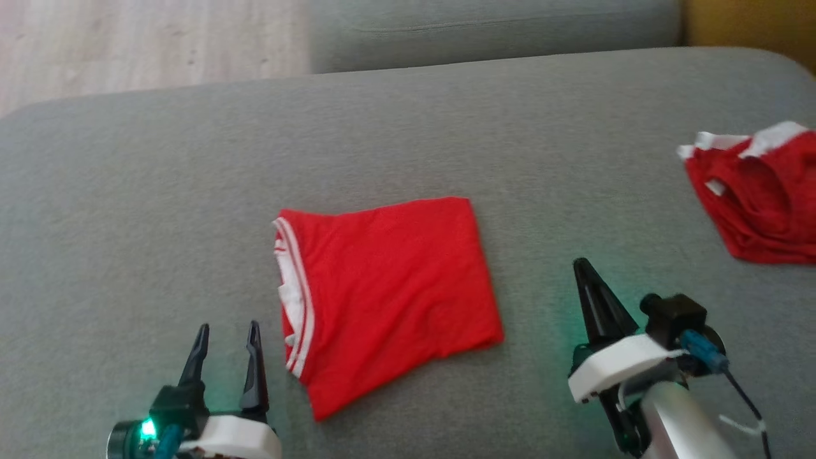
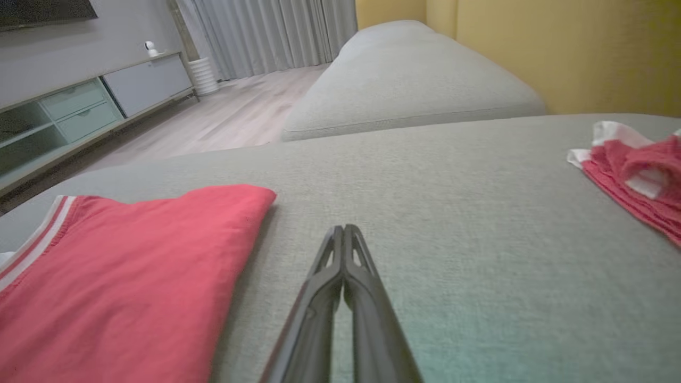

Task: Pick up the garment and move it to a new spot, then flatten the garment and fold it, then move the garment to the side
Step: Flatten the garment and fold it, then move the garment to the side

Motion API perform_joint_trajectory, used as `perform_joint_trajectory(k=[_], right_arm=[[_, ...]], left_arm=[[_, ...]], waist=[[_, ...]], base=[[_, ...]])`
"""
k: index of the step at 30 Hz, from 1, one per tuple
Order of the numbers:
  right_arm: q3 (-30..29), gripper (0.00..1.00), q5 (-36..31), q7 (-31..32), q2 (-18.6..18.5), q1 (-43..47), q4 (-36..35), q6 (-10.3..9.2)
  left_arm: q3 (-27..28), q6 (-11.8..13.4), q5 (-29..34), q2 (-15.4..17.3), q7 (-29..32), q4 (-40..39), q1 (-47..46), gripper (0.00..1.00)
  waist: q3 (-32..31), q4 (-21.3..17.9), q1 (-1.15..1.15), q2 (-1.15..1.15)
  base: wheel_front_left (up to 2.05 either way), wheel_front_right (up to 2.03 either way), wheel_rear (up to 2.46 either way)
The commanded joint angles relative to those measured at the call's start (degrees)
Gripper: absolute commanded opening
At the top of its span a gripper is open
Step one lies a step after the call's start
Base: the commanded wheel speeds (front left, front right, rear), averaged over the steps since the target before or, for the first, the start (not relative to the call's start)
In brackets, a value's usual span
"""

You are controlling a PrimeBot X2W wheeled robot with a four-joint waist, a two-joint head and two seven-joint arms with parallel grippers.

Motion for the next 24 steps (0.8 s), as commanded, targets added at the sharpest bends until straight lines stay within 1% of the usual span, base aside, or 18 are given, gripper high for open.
perform_joint_trajectory(k=[1,3,4,5,13,19,21,23,24], right_arm=[[1.08,0.0,-0.4,-0.62,0.0,-1.17,-1.53,-0.05],[0.74,0.0,-0.41,-0.62,0.0,-1.04,-1.72,-0.05],[0.54,0.41,-0.38,-0.62,0.0,-0.94,-1.83,-0.05],[0.31,1.0,-0.24,-0.62,0.0,-0.86,-1.94,-0.05],[0.12,1.0,-0.21,-0.62,0.0,-1.01,-2.2,-0.05],[1.92,1.0,0.25,-0.62,0.0,-1.87,-2.2,-0.05],[3.07,1.0,0.82,-0.62,0.0,-2.52,-1.68,-0.05],[4.77,1.0,1.6,-0.62,0.0,-4.12,0.14,-0.05],[5.76,1.0,1.74,-0.62,0.0,-5.31,2.22,-0.05]], left_arm=[[2.52,0.58,0.36,0.17,-0.55,-1.21,-1.54,1.0],[2.82,0.45,0.69,0.17,-0.55,-1.03,-1.38,1.0],[2.94,0.38,0.84,0.17,-0.55,-0.98,-1.32,1.0],[3.0,0.35,0.96,0.17,-0.55,-1.0,-1.3,1.0],[2.93,0.27,1.27,0.17,-0.55,-1.21,-1.09,1.0],[2.46,0.07,1.25,0.17,-0.55,-1.4,-1.18,1.0],[1.86,-0.1,1.13,0.17,-0.55,-1.52,-1.58,1.0],[0.56,-0.26,0.73,0.17,-0.55,-1.77,-2.1,1.0],[-0.38,-0.18,0.14,0.17,-0.55,-1.64,-2.4,1.0]], waist=[[-0.1,-0.8,0.0,0.0],[-0.01,-0.73,0.0,0.0],[0.02,-0.56,0.0,0.0],[0.05,-0.32,0.0,0.0],[-0.02,1.67,0.0,0.0],[0.45,3.23,0.0,0.0],[0.95,4.27,0.0,0.0],[1.86,6.31,0.0,0.0],[2.47,7.96,0.0,0.0]], base=[[0.0,0.0,0.0],[0.0,0.0,0.0],[0.0,0.0,0.0],[0.0,0.0,0.0],[0.0,0.0,0.0],[0.0,0.0,0.0],[0.0,0.0,0.0],[0.0,0.0,0.0],[0.0,0.0,0.0]])
